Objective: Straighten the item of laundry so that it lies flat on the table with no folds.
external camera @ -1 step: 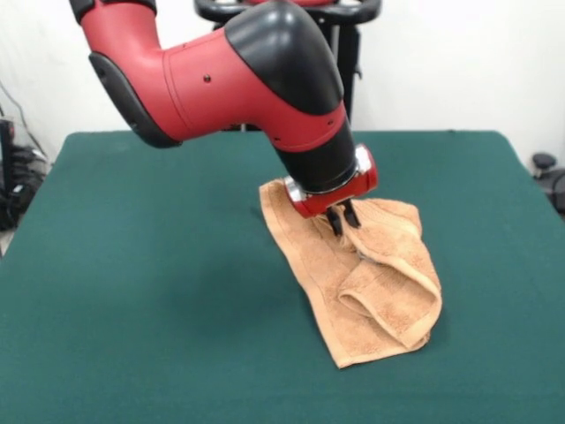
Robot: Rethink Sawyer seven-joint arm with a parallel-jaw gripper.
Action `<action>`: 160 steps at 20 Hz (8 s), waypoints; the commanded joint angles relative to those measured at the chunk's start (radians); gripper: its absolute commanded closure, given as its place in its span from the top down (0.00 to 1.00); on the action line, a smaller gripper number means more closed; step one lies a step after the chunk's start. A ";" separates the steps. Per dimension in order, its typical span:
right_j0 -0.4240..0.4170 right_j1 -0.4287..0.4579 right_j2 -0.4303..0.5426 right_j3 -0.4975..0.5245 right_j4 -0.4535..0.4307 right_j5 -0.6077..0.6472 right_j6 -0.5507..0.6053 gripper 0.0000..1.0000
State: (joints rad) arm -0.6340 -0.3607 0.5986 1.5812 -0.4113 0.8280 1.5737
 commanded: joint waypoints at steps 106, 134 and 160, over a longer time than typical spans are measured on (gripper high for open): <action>0.218 -0.132 -0.144 -0.045 0.167 -0.038 0.159 0.00; 0.278 -0.164 -0.213 -0.083 0.163 -0.012 0.170 0.00; 0.378 -0.181 -0.336 -0.178 0.125 -0.015 0.177 0.00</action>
State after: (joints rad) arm -0.3027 -0.5525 0.3004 1.4628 -0.2790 0.8284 1.5737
